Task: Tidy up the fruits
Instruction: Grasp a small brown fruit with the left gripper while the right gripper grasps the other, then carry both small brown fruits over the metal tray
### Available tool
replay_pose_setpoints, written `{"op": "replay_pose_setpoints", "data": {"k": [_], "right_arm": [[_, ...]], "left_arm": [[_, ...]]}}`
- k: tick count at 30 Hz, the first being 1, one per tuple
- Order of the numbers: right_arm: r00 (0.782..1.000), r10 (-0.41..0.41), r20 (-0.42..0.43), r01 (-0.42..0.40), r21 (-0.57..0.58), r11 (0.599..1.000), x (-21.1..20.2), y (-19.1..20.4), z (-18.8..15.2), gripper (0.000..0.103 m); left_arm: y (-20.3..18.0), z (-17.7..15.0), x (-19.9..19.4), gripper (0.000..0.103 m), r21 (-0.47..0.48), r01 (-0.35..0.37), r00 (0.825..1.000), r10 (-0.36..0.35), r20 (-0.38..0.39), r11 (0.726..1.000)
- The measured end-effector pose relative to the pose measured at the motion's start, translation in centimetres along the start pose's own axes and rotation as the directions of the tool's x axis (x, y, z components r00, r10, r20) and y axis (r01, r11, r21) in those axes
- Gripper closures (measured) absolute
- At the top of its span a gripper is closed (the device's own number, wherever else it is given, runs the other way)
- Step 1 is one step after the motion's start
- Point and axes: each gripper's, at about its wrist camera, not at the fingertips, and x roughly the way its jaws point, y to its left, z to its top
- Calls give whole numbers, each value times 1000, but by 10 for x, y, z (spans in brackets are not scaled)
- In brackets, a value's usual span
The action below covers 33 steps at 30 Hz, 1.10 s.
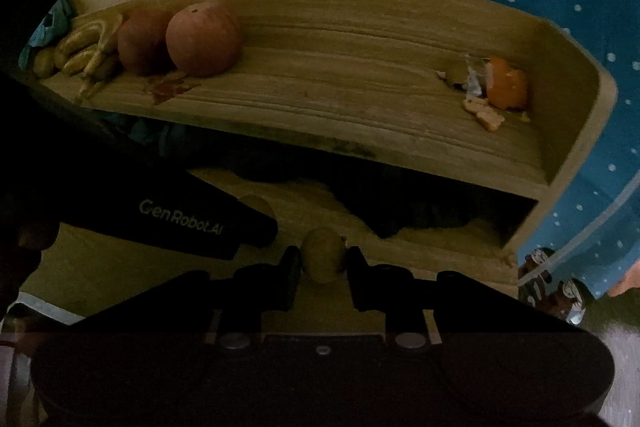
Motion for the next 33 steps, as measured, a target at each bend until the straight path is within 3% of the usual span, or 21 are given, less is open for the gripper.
{"op": "replay_pose_setpoints", "data": {"k": [16,24,33], "right_arm": [[988,-152,38,145,146,979,-71,11,-28,76],[974,-225,5,219,222,950,-103,11,-57,76],[971,-237,-42,240,268,933,-110,14,-84,76]], "left_arm": [[-29,-21,-32,73,133,86,996,-86,-6,987],[-49,-35,-39,73,202,132,991,-127,-40,970],[-60,-51,-37,73,250,142,989,-124,-86,958]]}}
